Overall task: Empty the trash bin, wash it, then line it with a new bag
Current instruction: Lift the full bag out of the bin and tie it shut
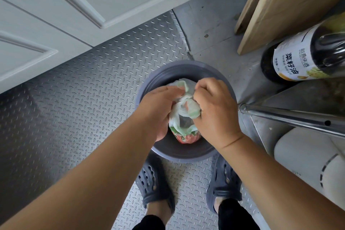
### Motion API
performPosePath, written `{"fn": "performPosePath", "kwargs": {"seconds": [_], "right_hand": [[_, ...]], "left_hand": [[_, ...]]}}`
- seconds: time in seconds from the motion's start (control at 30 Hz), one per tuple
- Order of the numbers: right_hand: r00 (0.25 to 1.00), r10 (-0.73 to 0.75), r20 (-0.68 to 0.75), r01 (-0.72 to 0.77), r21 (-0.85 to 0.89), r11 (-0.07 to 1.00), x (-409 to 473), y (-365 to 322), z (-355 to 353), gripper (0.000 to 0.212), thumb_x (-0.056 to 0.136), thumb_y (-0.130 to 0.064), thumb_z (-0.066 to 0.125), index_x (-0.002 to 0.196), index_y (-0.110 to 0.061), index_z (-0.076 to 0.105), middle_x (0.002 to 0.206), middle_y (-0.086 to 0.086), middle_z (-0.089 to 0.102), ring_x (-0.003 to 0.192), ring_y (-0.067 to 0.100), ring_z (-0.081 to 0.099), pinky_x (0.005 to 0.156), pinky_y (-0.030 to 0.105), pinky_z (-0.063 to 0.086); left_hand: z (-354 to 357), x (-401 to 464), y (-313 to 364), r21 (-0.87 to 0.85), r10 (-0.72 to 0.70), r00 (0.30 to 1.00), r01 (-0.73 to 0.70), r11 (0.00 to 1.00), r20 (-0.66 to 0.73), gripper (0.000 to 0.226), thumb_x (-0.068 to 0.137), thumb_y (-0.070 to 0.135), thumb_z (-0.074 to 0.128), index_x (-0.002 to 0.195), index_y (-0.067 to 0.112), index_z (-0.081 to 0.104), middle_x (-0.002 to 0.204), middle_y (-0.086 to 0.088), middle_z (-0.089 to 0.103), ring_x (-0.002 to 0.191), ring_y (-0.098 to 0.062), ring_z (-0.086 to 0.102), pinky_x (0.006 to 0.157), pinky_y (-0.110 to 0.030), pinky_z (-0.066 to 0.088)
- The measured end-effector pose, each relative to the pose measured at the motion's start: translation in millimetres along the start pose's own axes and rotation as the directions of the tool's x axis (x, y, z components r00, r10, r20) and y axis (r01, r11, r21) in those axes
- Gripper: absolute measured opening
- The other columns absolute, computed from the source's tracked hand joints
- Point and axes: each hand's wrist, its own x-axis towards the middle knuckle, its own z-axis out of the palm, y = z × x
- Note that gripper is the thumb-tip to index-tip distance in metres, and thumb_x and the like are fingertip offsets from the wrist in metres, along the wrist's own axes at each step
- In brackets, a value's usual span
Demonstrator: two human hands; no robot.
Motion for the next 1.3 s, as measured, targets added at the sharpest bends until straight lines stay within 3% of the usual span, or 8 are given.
{"fn": "performPosePath", "kwargs": {"seconds": [0.17,0.3,0.5,0.7,0.87,1.1,1.2,1.3], "right_hand": [[0.998,0.067,-0.004,-0.066,0.115,0.991,-11.5,-2.9,-12.4,0.024,0.073,-0.002,0.081,0.075,-0.002,0.057,0.102,0.015,0.059,0.089,0.034,0.058,0.07,0.039,0.053],[0.981,0.167,0.098,-0.184,0.209,0.96,-31.3,1.5,-18.8,0.031,0.091,-0.018,0.068,0.07,-0.007,0.049,0.073,-0.001,0.049,0.063,0.023,0.047,0.054,0.031,0.037],[0.709,0.556,0.433,-0.7,0.335,0.631,-47.7,24.6,-14.3,0.041,0.09,-0.041,0.067,0.065,-0.015,0.048,0.048,0.004,0.05,0.043,0.009,0.04,0.044,0.026,0.033],[0.558,0.645,0.522,-0.827,0.419,0.376,-53.2,43.9,-18.6,0.04,0.085,-0.031,0.073,0.057,-0.019,0.047,0.045,-0.004,0.052,0.04,0.014,0.038,0.046,0.029,0.032],[0.648,0.677,0.35,-0.759,0.218,0.614,-42.1,39.4,-23.0,0.037,0.087,-0.032,0.07,0.069,-0.004,0.054,0.064,0.017,0.064,0.056,0.034,0.057,0.052,0.034,0.043],[0.823,0.409,0.395,-0.542,0.325,0.775,2.3,0.5,-18.8,0.023,0.081,-0.022,0.078,0.086,-0.016,0.056,0.077,-0.002,0.064,0.072,0.025,0.066,0.067,0.04,0.054],[0.8,0.298,0.52,-0.523,0.364,0.77,18.6,-12.3,-6.3,0.044,0.082,-0.02,0.076,0.122,-0.024,0.058,0.102,-0.006,0.068,0.091,0.019,0.067,0.083,0.032,0.052],[0.766,0.254,0.59,-0.525,0.348,0.777,24.2,-14.5,2.3,0.017,0.085,-0.021,0.072,0.099,-0.027,0.063,0.084,-0.008,0.068,0.079,0.012,0.063,0.071,0.027,0.047]], "left_hand": [[-6.9,-1.5,-0.2,0.306,0.287,0.943,-0.226,0.925,-0.17,0.015,0.078,0.031,0.076,0.072,0.02,0.068,0.071,-0.007,0.067,0.063,-0.02,0.059,0.066,-0.041,0.053],[-24.2,-4.9,5.2,0.596,0.494,0.864,-0.347,0.724,-0.097,0.02,0.088,0.034,0.071,0.077,0.019,0.063,0.067,-0.001,0.064,0.056,-0.014,0.057,0.063,-0.036,0.05],[-51.9,-2.2,1.2,0.466,0.44,0.888,-0.335,0.819,-0.135,0.021,0.092,0.019,0.069,0.075,0.014,0.059,0.048,0.004,0.055,0.044,-0.016,0.046,0.051,-0.029,0.038],[-81.5,-0.1,-0.3,0.385,0.4,0.896,-0.306,0.871,-0.191,0.022,0.09,0.017,0.071,0.072,0.011,0.06,0.045,0.001,0.053,0.043,-0.017,0.04,0.049,-0.032,0.034],[-71.6,-5.5,-1.7,0.374,0.416,0.892,-0.33,0.867,-0.176,0.021,0.094,0.016,0.066,0.075,0.011,0.058,0.043,0.008,0.051,0.039,-0.01,0.042,0.046,-0.028,0.036],[-30.1,-27.6,17.6,0.336,0.451,0.892,-0.424,0.841,-0.001,0.015,0.093,0.017,0.068,0.078,0.018,0.065,0.066,0.001,0.062,0.057,-0.01,0.054,0.056,-0.022,0.05],[-15.4,-35.3,18.9,0.353,0.409,0.91,-0.405,0.844,0.066,0.015,0.092,0.015,0.067,0.078,0.016,0.065,0.072,-0.008,0.061,0.064,-0.016,0.053,0.058,-0.025,0.046],[-11.8,-39.3,17.4,0.393,0.343,0.936,-0.344,0.853,0.074,0.013,0.092,0.017,0.068,0.08,0.012,0.066,0.078,-0.012,0.061,0.068,-0.018,0.051,0.064,-0.03,0.045]]}}
